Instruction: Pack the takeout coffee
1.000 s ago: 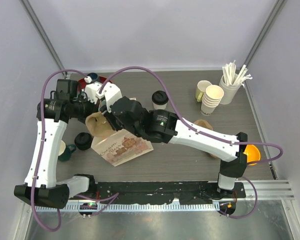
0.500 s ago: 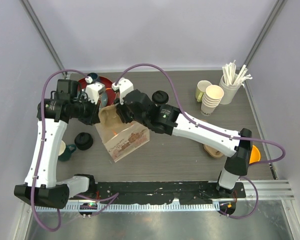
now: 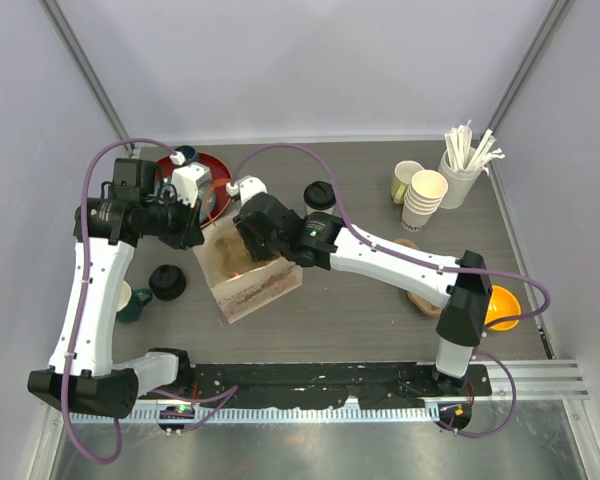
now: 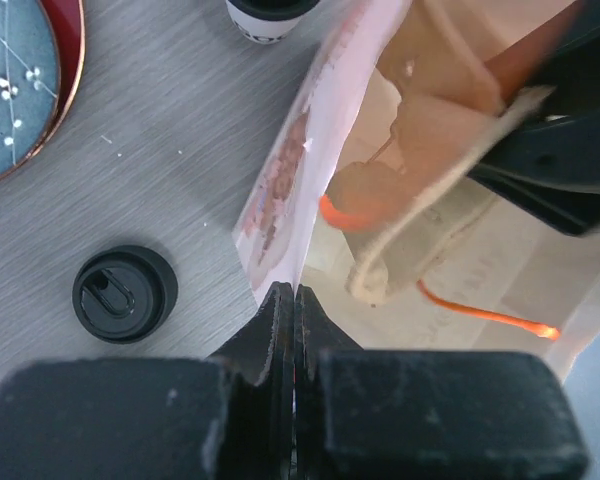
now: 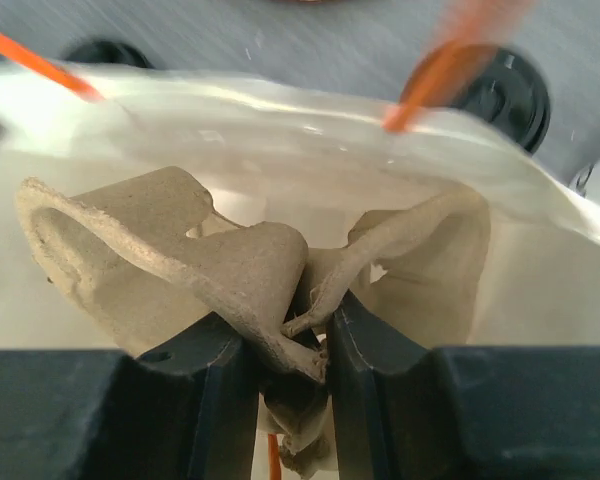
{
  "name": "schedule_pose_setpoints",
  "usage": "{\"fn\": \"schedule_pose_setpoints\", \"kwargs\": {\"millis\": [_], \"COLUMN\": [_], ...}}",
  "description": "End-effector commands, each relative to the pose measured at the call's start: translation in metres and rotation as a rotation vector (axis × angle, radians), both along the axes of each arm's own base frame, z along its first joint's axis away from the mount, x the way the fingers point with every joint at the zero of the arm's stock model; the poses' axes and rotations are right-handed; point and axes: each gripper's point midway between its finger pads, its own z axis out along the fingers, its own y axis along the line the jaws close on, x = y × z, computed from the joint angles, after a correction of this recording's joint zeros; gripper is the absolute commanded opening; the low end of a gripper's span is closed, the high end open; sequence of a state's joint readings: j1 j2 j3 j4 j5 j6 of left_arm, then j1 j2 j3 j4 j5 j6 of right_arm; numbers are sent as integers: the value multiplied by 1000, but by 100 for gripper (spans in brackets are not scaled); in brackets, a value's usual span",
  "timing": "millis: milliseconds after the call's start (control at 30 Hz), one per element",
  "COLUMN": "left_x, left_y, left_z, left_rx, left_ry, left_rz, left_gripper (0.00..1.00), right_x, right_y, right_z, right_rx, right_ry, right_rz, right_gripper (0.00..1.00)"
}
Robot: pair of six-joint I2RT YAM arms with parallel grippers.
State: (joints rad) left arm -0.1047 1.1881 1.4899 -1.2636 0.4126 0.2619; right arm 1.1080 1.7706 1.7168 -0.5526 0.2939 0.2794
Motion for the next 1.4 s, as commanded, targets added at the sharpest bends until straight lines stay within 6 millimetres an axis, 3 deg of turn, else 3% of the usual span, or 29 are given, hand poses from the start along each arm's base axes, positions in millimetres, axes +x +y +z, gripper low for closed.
{"fn": "schedule_pose_setpoints", "kwargs": {"millis": [0, 233, 400, 600, 867, 1033, 1200, 1367], "left_x": [10, 11, 7, 20, 33, 14, 0, 0], "left_y": [-2, -17, -31, -26, -10, -32, -43, -48], "left_z": [27, 24, 31, 16, 24, 27, 21, 21], "left_rx": [-26, -113, -203, -204, -169, -258, -308, -336], "left_ry": [-125, -103, -93, -60, -97, -37, 25, 32], "left_rz": [16, 3, -11, 100, 239, 126, 83, 69], "left_gripper": [0, 0, 0, 0, 0, 0, 0, 0], "right_x": [-16, -19, -19, -38, -41, -36, -18, -23], "right_y": [-30, -35, -38, -33, -47, -58, -44, -37], "right_z": [-47, -46, -64, -88, -113, -141, -143, -169], "right_rx": [-200, -232, -297, -370, -443, -483, -427, -458], "right_ry": [143, 146, 158, 134, 159, 265, 301, 355], "right_rz": [-29, -73, -79, -16, -29, -72, -113, -94], "right_gripper": [35, 40, 40, 42, 41, 42, 42, 45]}}
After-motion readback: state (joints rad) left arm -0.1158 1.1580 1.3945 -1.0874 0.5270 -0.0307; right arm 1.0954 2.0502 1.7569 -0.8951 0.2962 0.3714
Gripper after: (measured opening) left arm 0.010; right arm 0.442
